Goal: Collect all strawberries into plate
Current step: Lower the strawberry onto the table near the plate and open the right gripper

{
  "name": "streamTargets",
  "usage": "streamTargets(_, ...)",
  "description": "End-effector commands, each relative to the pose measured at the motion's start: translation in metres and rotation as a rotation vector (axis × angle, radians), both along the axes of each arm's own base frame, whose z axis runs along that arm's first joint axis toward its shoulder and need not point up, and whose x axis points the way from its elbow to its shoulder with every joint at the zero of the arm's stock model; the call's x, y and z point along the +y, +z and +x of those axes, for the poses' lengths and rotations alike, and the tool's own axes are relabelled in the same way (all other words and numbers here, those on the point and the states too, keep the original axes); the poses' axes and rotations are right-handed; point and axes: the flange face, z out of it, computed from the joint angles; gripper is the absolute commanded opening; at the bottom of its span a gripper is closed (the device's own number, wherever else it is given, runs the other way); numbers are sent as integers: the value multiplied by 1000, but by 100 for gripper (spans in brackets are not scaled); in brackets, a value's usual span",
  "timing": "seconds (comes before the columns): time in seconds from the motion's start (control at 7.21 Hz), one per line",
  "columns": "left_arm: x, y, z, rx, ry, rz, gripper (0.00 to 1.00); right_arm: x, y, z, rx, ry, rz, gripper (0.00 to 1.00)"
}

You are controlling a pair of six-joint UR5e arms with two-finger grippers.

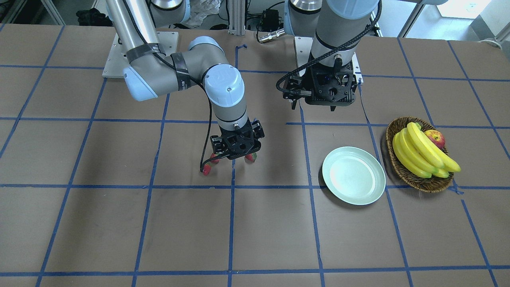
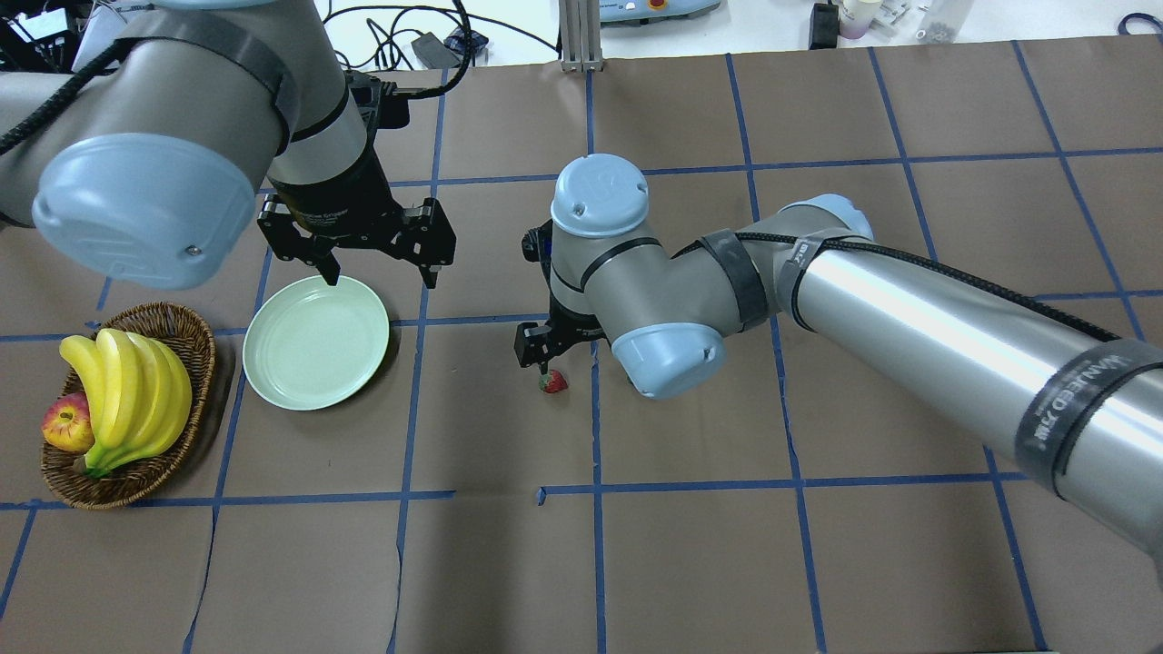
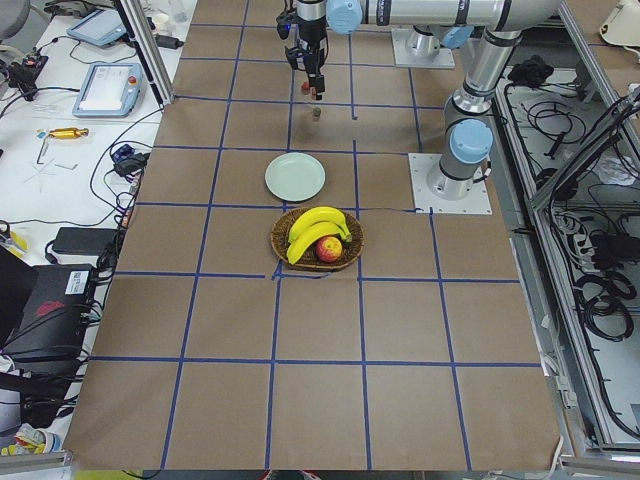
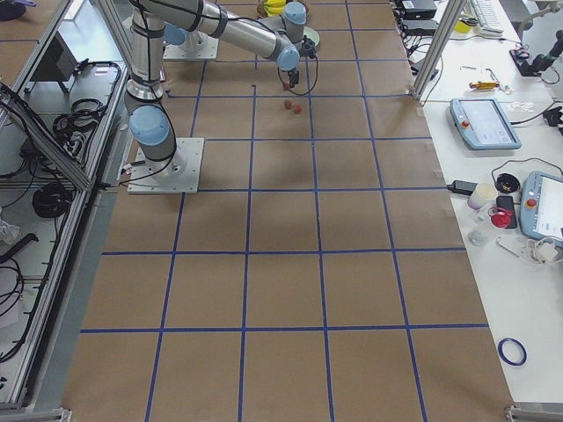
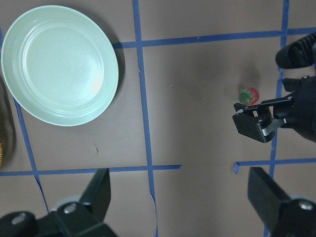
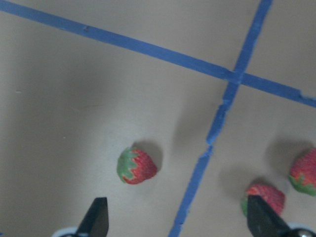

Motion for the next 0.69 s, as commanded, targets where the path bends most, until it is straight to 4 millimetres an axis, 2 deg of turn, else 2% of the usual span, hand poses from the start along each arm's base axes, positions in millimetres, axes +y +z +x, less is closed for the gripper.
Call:
streamTargets(0.0,-1,-1,0,0,-1,2,100,-28,29,-29,103,-59,-59,100)
streamTargets(0.14,-2,-5,0,0,2,11,100,-40,24,-55,164,-77,-70,100)
streamTargets(0.28,-2,-6,-1,1,6,14,100,-39,12,-60,180,-102,-48,100)
streamTargets(0.55,-2,-7,-1,0,6,19,100,-19,-16,-67,201,-343,22,100)
